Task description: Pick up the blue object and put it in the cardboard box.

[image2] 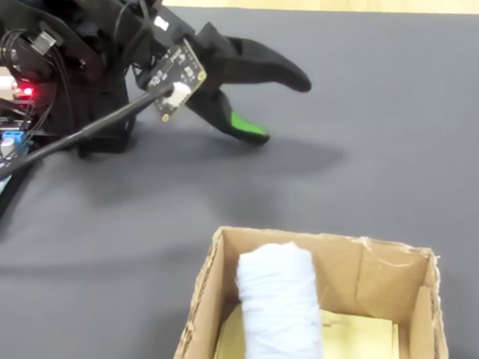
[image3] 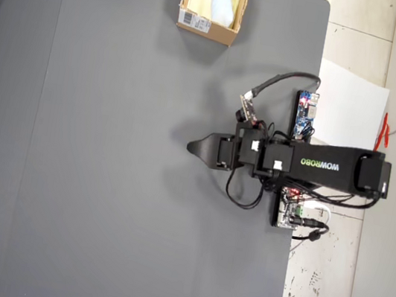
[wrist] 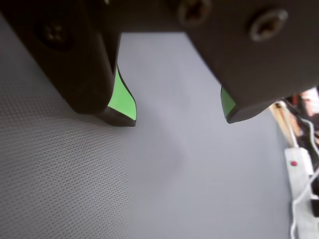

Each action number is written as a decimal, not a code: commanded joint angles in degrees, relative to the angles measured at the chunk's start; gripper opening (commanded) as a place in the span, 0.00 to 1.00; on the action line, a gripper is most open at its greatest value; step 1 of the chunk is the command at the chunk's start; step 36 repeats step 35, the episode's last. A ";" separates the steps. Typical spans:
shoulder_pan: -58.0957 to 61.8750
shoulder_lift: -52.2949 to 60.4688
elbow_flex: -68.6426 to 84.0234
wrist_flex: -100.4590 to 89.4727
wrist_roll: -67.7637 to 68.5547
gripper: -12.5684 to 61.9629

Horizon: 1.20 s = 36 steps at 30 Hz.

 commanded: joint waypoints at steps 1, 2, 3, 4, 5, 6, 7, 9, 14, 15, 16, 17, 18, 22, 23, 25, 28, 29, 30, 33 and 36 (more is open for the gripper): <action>0.00 5.10 0.09 -3.43 2.11 0.62; 0.09 5.10 0.70 -3.43 2.11 0.62; 0.09 5.10 1.49 -3.52 2.11 0.63; 0.09 5.10 2.11 -3.52 2.02 0.63; 0.09 5.10 2.64 -3.52 2.02 0.63; 0.09 5.10 3.16 -3.52 2.11 0.63; 0.09 5.10 3.60 -3.25 2.02 0.63; 0.09 5.10 4.83 -3.08 2.11 0.63; 0.44 5.10 5.10 4.22 2.11 0.63; 0.35 5.10 5.10 5.01 1.85 0.63; 0.18 5.10 5.10 5.54 1.05 0.63; 0.00 5.01 5.10 5.80 0.53 0.63; -0.09 4.92 5.10 5.71 0.53 0.63; 0.00 4.92 5.10 5.71 0.53 0.63; 0.00 4.92 5.10 5.71 0.53 0.63; 0.00 4.92 5.10 5.71 0.53 0.63; 0.00 4.92 5.10 5.71 0.53 0.63; 0.00 4.92 5.10 5.71 0.53 0.63; 0.00 4.92 5.10 5.71 0.53 0.63; 0.00 4.92 5.10 5.71 0.53 0.63; 0.00 4.92 5.10 5.71 0.53 0.63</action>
